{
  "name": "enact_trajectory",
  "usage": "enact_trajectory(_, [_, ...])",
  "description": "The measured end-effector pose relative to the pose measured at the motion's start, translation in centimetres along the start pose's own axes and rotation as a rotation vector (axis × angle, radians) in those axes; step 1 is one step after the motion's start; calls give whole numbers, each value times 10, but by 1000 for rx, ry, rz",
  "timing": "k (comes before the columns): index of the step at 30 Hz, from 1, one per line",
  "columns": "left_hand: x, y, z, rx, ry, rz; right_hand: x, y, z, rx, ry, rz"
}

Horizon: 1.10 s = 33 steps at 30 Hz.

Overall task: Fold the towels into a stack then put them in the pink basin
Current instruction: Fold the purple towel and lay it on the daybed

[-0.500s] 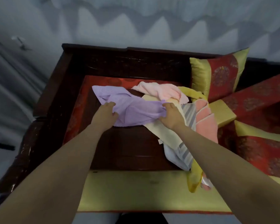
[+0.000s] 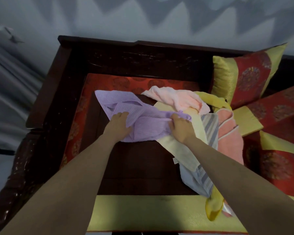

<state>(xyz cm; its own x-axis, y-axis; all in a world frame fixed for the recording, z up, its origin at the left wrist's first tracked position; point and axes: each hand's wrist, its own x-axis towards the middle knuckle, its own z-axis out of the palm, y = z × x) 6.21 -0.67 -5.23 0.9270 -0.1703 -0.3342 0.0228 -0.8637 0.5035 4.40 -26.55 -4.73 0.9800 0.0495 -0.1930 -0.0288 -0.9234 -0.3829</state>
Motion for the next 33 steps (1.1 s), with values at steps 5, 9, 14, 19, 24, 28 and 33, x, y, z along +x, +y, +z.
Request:
enact_trajectory(5, [14,2,7,60,-76,40,3,-26,-23,388,130,-63])
enact_trajectory(9, [26,-1,13,55,-69,141,11,-50,-56,484,268,-187])
enact_trajectory(14, [41,25,0,-138,-11,365,27,-57,-74,335,238,-327])
enact_trajectory(19, [41,39,-44,-328,40,298,33,-56,-78,282,187,-322])
enact_trajectory(24, [31,47,-136,-553,166,260,47,-49,-121,115,-96,-276])
enact_trajectory(28, [26,73,-210,-479,132,356,61,-73,-174,-12,-212,-141])
enact_trajectory(33, [11,107,-297,-586,308,408,70,-104,-244,-114,-169,-108])
